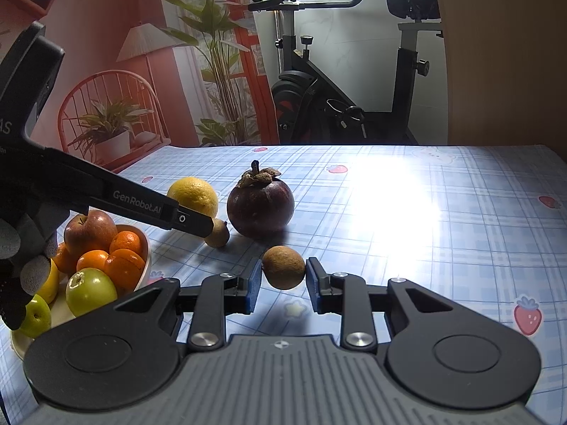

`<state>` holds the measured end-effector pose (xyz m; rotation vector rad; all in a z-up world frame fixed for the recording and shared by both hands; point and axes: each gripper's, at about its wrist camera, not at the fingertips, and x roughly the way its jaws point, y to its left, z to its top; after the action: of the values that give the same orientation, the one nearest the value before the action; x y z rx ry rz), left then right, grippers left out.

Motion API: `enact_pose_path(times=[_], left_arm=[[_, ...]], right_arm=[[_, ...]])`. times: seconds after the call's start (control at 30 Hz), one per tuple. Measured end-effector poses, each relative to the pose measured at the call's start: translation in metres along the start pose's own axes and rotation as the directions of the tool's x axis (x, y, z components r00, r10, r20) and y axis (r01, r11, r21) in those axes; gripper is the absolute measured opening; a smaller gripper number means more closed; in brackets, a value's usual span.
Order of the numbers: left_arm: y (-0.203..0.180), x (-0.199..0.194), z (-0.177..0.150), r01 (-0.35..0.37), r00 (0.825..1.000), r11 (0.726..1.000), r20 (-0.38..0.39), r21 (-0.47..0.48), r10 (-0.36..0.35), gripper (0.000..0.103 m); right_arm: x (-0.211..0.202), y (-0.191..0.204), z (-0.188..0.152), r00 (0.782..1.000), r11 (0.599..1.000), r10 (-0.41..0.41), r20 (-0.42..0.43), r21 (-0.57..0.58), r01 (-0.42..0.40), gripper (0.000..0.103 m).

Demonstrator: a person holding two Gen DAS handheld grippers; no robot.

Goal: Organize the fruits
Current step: 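Lift the small brown fruit in the left tool while the right tool holds its fruit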

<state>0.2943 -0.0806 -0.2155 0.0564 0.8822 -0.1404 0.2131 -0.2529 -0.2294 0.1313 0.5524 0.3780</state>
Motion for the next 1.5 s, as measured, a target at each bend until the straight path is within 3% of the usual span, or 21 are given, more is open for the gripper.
enact_pose_path(times=[0.23,1.17,1.5], left_arm=[[0.003,0.006,0.004,-0.012,1.000,0.999,-0.021,-0.034,0.011,0.021],[-0.003,0.011,0.003,-0.032,0.999,0.999,-0.018,0.007,0.032,0.028],[0.009,0.015,0.001,-0.025,0.999,0.998,-0.043,-0.059,0.023,0.028]], right_arm=[[-0.001,-0.001,0.000,1.000,1.000,0.002,0.002,0.004,-0.002,0.030],[0.000,0.000,0.000,1.000,1.000,0.002,-0.002,0.006,-0.002,0.030],[0.000,0.000,0.000,1.000,1.000,0.002,-0.002,0.007,-0.002,0.030]])
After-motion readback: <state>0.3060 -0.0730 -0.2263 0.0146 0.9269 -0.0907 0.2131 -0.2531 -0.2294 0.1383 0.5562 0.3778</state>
